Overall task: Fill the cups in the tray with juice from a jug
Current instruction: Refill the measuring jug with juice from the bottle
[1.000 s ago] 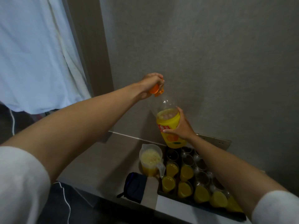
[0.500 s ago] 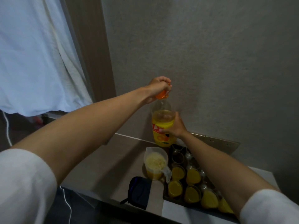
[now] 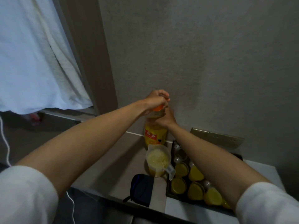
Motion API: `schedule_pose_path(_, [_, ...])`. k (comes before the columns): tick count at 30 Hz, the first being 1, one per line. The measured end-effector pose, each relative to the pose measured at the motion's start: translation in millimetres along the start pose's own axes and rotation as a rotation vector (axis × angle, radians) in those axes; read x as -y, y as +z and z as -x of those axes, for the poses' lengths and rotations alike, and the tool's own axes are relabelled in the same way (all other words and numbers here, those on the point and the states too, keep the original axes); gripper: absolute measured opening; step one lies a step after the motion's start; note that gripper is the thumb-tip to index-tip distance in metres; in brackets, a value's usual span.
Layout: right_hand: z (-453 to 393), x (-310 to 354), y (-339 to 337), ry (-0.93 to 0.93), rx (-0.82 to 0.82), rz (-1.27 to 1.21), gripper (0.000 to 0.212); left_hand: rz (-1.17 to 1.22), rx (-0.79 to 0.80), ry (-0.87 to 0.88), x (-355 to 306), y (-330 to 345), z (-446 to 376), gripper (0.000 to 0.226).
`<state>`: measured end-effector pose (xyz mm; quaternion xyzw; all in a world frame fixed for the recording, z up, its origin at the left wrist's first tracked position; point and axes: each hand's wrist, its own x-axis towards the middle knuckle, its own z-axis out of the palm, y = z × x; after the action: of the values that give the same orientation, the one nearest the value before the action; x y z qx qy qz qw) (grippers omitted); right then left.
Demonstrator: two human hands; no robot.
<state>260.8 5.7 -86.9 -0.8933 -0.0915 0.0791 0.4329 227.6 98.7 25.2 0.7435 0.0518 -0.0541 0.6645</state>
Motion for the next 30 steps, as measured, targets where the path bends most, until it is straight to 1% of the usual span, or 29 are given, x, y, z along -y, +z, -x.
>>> schedule_pose_path(2, [3,1,1,0.038,0.01,0.024,0.127,-0.044,0.028,-0.01,4,2,2,0.038])
schedule_pose_path(5, [8,-7,4,0.074,-0.02,0.049,0.119,-0.1,0.079,-0.031,11,7,2,0.037])
schedule_pose_path(6, [8,-14,6,0.066,-0.03,0.067,0.112,-0.114,0.089,-0.042,14,8,1,0.036])
schedule_pose_path(9, [15,-32,11,0.084,-0.024,0.127,0.079,-0.11,0.117,-0.121,18,9,-1,0.034])
schedule_pose_path(10, [19,-36,11,0.095,-0.044,0.112,0.077,-0.11,0.133,-0.149,20,10,-2,0.032])
schedule_pose_path(11, [23,-37,10,0.102,-0.052,0.101,0.079,-0.129,0.151,-0.163,22,11,-3,0.029])
schedule_pose_path(13, [31,-41,11,0.085,-0.064,0.077,0.085,-0.253,0.171,-0.141,25,11,-4,0.025])
schedule_pose_path(15, [37,-45,10,0.064,-0.119,0.01,0.078,-0.336,0.118,-0.117,27,10,-6,0.024])
schedule_pose_path(17, [39,-54,13,0.074,-0.153,0.0,0.064,-0.257,0.036,-0.134,26,6,-7,0.02])
schedule_pose_path(18, [38,-59,16,0.082,-0.159,-0.003,0.063,-0.225,-0.001,-0.15,24,4,-8,0.018])
schedule_pose_path(19, [38,-61,17,0.117,-0.159,-0.007,0.071,-0.227,-0.025,-0.161,23,1,-9,0.015])
schedule_pose_path(21, [33,-63,19,0.187,-0.157,-0.021,0.102,-0.294,-0.045,-0.177,24,-5,-11,0.015])
schedule_pose_path(22, [30,-66,19,0.213,-0.151,-0.021,0.113,-0.334,-0.062,-0.188,26,-8,-12,0.018])
schedule_pose_path(23, [29,-66,18,0.231,-0.148,-0.014,0.119,-0.363,-0.088,-0.191,27,-10,-12,0.022])
schedule_pose_path(26, [29,-69,17,0.278,-0.152,-0.026,0.128,-0.499,-0.165,-0.143,34,-15,-17,0.04])
schedule_pose_path(28, [32,-70,18,0.295,-0.143,-0.018,0.128,-0.626,-0.144,-0.112,39,-14,-20,0.05])
schedule_pose_path(30, [33,-72,19,0.287,-0.133,-0.017,0.125,-0.745,-0.119,-0.081,46,-12,-26,0.047])
